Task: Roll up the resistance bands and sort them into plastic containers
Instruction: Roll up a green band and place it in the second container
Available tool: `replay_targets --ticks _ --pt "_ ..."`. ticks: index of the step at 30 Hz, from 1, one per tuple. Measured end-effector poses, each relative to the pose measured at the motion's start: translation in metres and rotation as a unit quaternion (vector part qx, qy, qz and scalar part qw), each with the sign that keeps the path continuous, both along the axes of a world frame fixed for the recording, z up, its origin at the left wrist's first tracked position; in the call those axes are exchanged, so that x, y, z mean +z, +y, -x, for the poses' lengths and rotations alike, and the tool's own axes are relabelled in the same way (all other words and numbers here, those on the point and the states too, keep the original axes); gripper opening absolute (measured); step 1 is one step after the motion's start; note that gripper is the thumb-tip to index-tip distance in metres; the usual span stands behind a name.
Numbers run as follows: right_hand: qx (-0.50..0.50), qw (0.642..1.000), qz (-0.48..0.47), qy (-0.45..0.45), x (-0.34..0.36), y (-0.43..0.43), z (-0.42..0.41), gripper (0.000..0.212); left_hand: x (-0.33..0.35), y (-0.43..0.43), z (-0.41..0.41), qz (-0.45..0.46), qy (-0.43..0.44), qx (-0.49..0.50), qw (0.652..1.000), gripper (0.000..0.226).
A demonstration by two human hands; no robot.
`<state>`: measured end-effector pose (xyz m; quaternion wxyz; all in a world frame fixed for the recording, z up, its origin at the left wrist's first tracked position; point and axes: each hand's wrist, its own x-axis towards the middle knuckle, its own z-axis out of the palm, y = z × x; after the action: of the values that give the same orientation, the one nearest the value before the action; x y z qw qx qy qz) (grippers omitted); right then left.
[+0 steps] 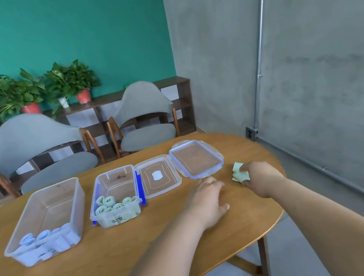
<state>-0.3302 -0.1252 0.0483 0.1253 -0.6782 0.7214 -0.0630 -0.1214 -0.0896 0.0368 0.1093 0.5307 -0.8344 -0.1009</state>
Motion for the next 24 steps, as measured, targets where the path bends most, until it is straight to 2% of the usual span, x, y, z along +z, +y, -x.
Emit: replay_targets --ticks 4,9,14,19,24 --pt "-0.031 0.999 0.013 -0.021 -0.013 -0.012 0.013 0.056 -0.011 -0.007 0.007 -0.012 0.008 0.004 1.0 0.061" --pt "-0.006 1.0 -0.007 -0.01 -0.022 -0.021 0.016 0.063 -0.022 -0.014 0.012 -0.031 0.031 0.019 0.999 0.057" --pt "0.015 1.0 0.009 -0.026 -0.023 -0.025 0.01 0.031 -0.027 -0.016 0.01 -0.055 0.072 0.042 0.995 0.055" --pt "0.08 0.987 0.045 -0.135 0.005 -0.02 -0.006 0.005 -0.02 -0.018 0.001 -0.072 0.151 0.102 0.981 0.049" --pt "0.13 0.964 0.067 -0.224 0.049 -0.011 -0.038 0.01 0.004 -0.014 -0.02 -0.031 0.219 0.155 0.963 0.048"
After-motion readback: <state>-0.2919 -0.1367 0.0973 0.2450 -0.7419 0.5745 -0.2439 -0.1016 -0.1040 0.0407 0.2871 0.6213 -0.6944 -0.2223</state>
